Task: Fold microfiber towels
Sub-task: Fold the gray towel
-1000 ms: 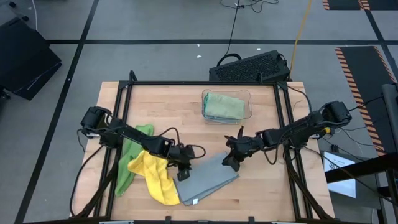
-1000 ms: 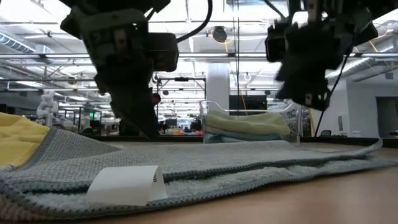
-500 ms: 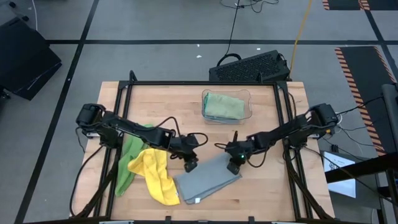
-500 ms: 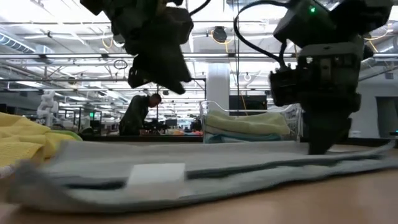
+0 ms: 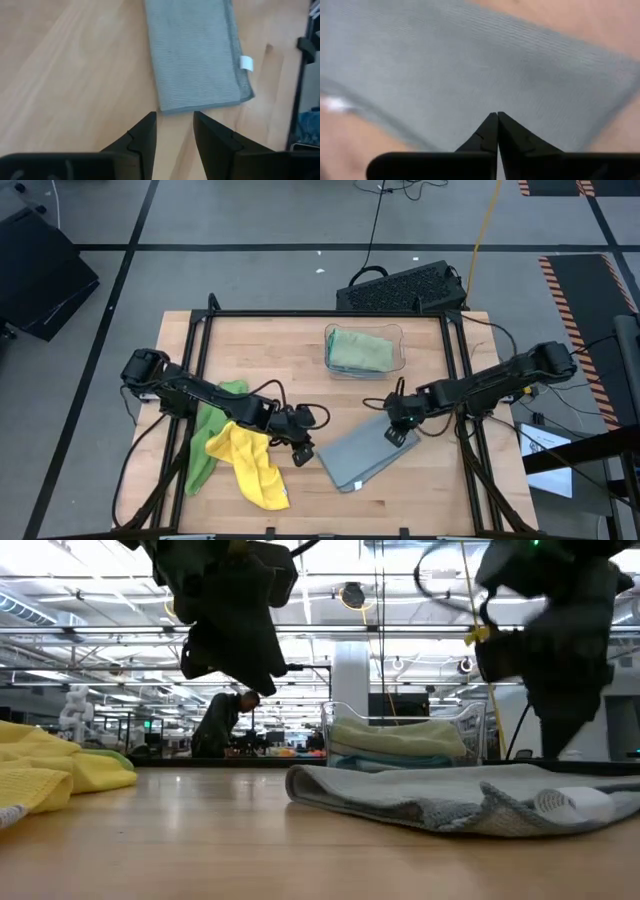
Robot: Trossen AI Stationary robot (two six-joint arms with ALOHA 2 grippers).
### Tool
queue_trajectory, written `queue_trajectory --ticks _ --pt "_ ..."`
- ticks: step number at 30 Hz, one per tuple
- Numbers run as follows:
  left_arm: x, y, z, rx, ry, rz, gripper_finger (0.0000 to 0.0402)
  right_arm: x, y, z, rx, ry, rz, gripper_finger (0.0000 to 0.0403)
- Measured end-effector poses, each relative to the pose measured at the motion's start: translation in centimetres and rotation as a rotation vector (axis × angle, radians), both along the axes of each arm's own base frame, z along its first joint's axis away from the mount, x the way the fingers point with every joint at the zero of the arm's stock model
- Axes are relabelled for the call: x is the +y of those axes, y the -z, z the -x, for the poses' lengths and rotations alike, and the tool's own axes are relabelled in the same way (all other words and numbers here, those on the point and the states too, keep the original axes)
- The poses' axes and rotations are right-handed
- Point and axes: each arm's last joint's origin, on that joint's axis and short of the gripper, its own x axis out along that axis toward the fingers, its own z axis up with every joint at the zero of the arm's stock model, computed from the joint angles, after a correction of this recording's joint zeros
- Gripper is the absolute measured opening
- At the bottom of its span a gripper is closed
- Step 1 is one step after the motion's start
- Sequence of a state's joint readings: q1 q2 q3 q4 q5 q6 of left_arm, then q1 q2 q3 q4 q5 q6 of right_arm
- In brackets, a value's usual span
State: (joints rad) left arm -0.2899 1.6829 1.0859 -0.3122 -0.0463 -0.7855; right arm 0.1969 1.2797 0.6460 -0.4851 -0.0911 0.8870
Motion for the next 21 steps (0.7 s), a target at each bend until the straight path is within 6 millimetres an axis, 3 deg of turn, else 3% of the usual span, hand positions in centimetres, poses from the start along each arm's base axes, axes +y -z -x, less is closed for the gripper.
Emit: queue_trajectory --ticks 10,16,21 --pt "-0.9 0.4 -0.2 -0.031 -0.12 -0.024 0.0181 1.1 -2.0 0.5 -0.102 0.121 -0.117 0.0004" --pt "-0.4 1.9 -1.5 -0.037 -0.124 0.057 0.02 3.0 -2.6 0.3 -0.154 0.182 -0.224 0.0004" --pt "-0.6 1.9 -1.7 -0.059 -0.122 0.062 0.0204 4.9 -2.8 1.0 -0.14 0.249 -0.283 0.0004"
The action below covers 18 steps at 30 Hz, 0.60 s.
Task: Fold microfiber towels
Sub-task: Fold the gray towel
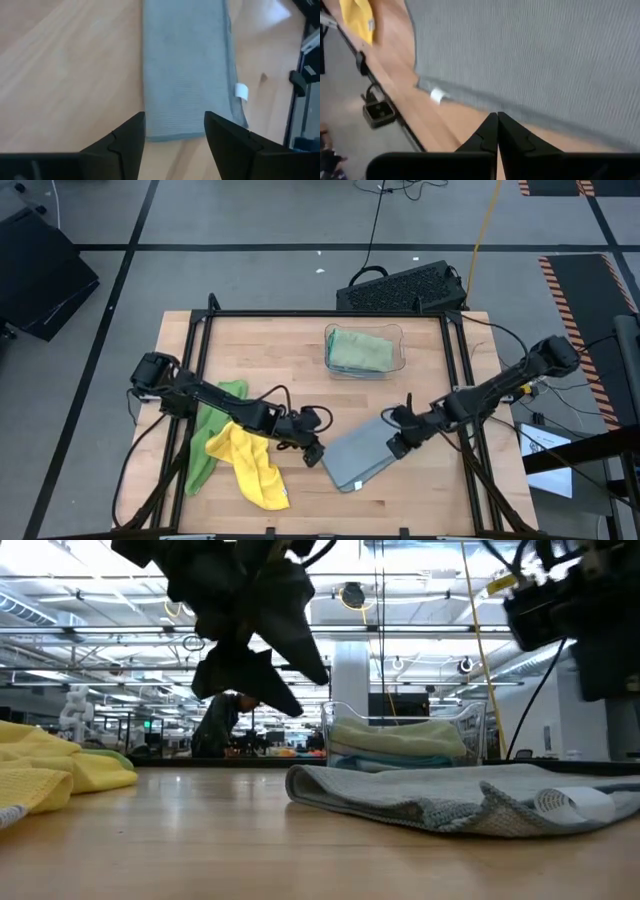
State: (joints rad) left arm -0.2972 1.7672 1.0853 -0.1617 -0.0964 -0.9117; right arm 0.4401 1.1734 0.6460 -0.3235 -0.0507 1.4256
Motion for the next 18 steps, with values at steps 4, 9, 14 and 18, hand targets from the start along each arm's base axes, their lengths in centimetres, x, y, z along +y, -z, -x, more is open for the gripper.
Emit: queue_trajectory --ticks 4,9,14,18 --pt "-1.1 -0.5 -0.2 -0.075 0.05 0.011 0.0203 1.1 -0.3 0.8 0.015 -0.005 -0.041 0.0004" --pt "-3.7 -1.7 -0.2 -0.218 0.079 0.066 0.0187 0.4 -0.3 2.5 0.155 0.053 -0.027 0.0005" --pt "-4.7 -2.1 -0.1 -0.244 0.02 0.176 0.0173 -1.3 -0.7 4.6 0.292 0.099 0.015 0.0038" --pt "-5.2 -2.1 0.1 -0.234 0.018 0.216 0.017 -2.3 -1.0 5.5 0.331 0.118 0.045 0.0093"
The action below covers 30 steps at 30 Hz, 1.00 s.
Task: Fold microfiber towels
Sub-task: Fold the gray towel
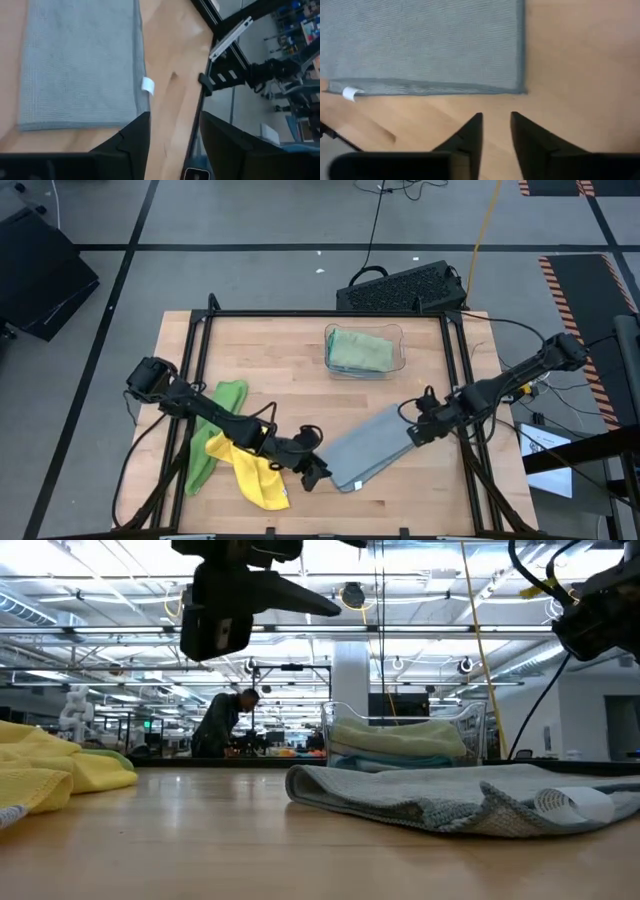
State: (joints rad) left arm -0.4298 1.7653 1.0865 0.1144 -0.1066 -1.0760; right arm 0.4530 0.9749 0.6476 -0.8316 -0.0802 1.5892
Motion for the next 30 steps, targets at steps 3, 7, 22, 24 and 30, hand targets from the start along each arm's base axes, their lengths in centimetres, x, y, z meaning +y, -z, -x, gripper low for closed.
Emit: queue_trajectory --ticks 3,7,22,24,30 --pt "0.7 -1.0 -0.8 -0.004 0.013 -0.048 0.017 -0.3 0.1 0.2 0.025 0.005 0.018 0.0138" --pt "2.5 -4.3 -2.5 -0.004 0.088 -0.22 0.017 -0.5 0.4 0.1 0.045 0.012 0.052 0.0186" --pt "14.3 -8.6 -5.3 -0.061 0.208 -0.427 0.017 0.1 1.5 -1.1 0.097 0.101 0.046 0.0205" --pt "15.1 -8.6 -5.3 -0.071 0.24 -0.442 0.017 0.1 1.6 -1.2 0.102 0.133 0.046 0.0201" --pt "16.1 -7.9 -4.6 -0.026 0.359 -0.437 0.017 0.1 4.4 -0.9 0.08 0.216 -0.036 0.0189"
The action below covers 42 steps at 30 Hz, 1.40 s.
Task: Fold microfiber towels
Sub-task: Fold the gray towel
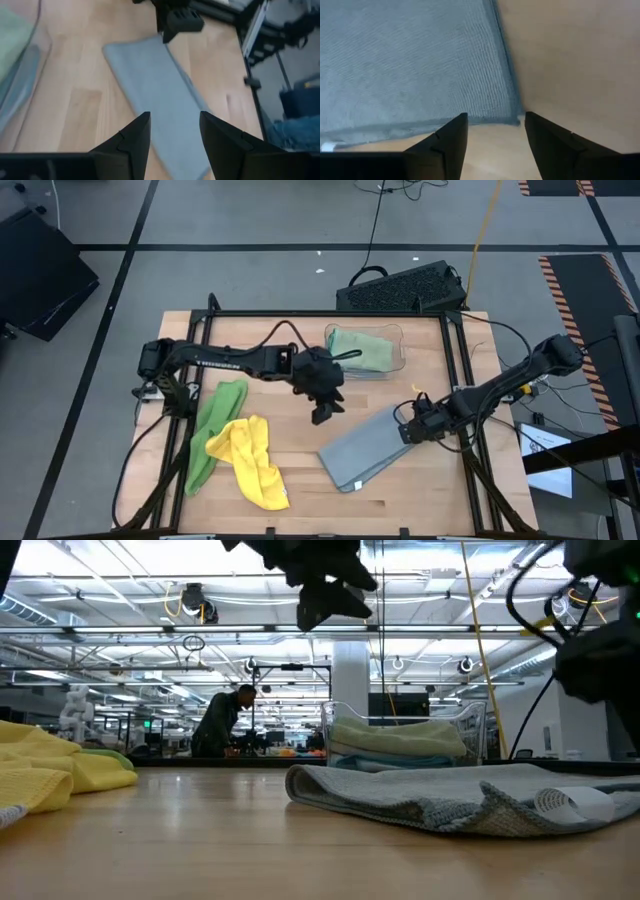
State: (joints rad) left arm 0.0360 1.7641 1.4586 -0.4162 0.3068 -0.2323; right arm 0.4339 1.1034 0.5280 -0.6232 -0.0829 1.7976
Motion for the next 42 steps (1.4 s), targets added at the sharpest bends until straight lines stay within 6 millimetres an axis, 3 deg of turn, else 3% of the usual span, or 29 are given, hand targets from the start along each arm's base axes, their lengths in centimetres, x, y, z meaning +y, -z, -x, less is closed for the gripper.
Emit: queue_trajectory --ticks 5,13,21,30,34,38,42 --pt "0.1 0.7 0.7 0.092 0.038 0.005 0.017 -0.3 2.0 0.6 -0.019 0.091 -0.043 0.0172" --pt "-0.7 1.1 1.2 0.148 0.111 0.006 0.017 -0.4 2.2 0.8 -0.014 0.065 -0.014 0.0126" --pt "-0.8 1.3 1.4 0.182 0.101 0.003 0.017 -0.3 2.3 0.6 -0.044 0.023 -0.001 0.0013" --pt "-1.0 1.3 1.4 0.222 -0.033 0.057 0.017 0.5 1.0 -1.3 -0.288 0.016 -0.083 0.0003" --pt "-2.4 0.9 0.8 0.171 -0.102 0.066 0.017 0.9 0.1 -2.1 -0.384 -0.014 -0.158 0.0002" --pt "-5.2 -0.1 0.0 0.017 -0.15 0.013 0.017 1.2 -0.6 -2.5 -0.469 -0.044 -0.209 0.0001" --pt "-7.9 -0.5 0.1 -0.066 -0.312 -0.082 0.0172 1.3 -1.0 -2.7 -0.527 -0.095 -0.199 0.0001"
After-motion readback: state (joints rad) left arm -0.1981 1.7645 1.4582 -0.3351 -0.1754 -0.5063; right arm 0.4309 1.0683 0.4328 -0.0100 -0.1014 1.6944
